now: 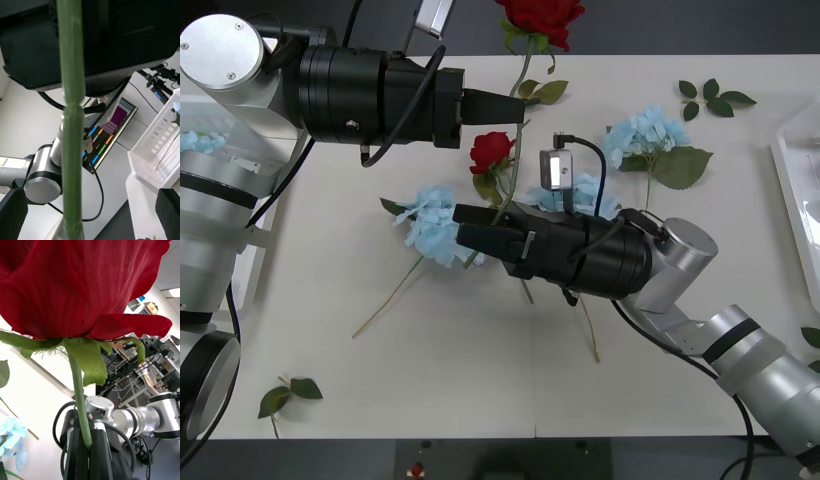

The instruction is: Put the red flowers into the right box and the blue flowers into the left box

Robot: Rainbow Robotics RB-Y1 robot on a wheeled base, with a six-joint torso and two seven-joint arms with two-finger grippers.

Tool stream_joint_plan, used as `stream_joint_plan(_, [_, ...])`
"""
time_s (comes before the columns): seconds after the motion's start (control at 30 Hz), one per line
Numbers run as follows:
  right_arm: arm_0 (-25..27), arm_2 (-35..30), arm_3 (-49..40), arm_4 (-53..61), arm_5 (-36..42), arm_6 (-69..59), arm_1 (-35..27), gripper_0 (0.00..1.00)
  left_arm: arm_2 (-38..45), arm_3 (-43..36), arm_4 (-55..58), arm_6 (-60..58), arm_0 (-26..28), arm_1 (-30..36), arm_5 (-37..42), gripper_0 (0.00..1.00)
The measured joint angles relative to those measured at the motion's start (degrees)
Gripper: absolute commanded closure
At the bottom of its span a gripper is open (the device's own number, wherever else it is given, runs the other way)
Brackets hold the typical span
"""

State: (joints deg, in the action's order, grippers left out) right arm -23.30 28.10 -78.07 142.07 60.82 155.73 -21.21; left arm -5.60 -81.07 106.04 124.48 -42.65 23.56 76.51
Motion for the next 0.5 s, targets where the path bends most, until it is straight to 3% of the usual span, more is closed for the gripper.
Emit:
stream_joint_plan(0.23, [0.0, 0.7, 0.0, 0.0, -1.9, 0.0, 1.4, 0.00, 0.0, 0.0, 0.0, 0.0, 0.0, 0.0, 0.0, 1.00])
stream_joint_plan(0.27, [0.0, 0.7, 0.0, 0.0, -2.2, 0.0, 1.6, 0.06, 0.0, 0.0, 0.0, 0.0, 0.0, 0.0, 0.0, 1.00])
stream_joint_plan(0.37, [0.0, 0.7, 0.0, 0.0, -2.7, 0.0, 1.8, 0.41, 0.0, 0.0, 0.0, 0.0, 0.0, 0.0, 0.0, 1.00])
stream_joint_plan(0.47, [0.0, 0.7, 0.0, 0.0, -3.0, 0.0, 1.8, 0.65, 0.0, 0.0, 0.0, 0.0, 0.0, 0.0, 0.0, 1.00])
stream_joint_plan(0.5, [0.0, 0.7, 0.0, 0.0, -3.4, 0.0, 1.8, 0.68, 0.0, 0.0, 0.0, 0.0, 0.0, 0.0, 0.0, 1.00])
